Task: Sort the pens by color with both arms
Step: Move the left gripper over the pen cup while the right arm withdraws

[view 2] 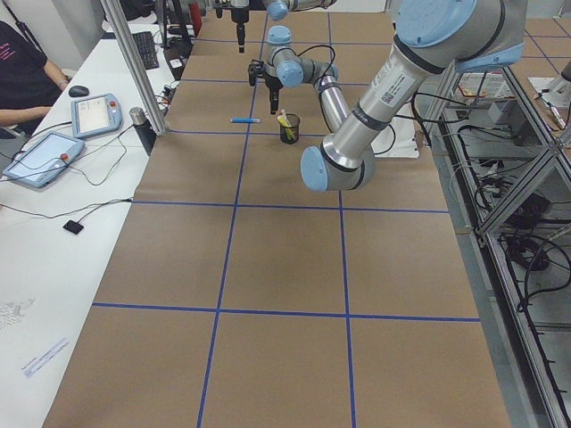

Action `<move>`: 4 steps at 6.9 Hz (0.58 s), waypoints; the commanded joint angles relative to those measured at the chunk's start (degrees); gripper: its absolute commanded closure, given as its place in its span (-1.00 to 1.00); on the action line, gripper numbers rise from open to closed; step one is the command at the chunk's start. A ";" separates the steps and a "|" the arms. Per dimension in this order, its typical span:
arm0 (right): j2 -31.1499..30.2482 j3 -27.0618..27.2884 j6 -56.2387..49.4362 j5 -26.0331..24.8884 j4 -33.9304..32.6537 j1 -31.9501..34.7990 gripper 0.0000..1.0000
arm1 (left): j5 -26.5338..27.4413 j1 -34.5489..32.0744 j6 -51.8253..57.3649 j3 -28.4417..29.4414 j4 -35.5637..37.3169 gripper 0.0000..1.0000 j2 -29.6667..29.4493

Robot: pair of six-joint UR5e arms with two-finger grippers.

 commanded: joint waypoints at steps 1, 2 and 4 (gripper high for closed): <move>0.16 -0.17 -0.06 0.10 -0.18 0.09 -0.98 | 0.26 0.27 1.60 0.74 0.47 -0.50 0.26; 0.25 -0.17 -0.06 0.19 -0.18 0.09 -0.98 | 0.26 1.23 1.60 0.82 0.47 -0.39 0.09; 0.34 -0.25 0.03 0.19 -0.18 0.09 -0.98 | 0.43 2.98 1.08 0.82 0.91 -0.38 -0.18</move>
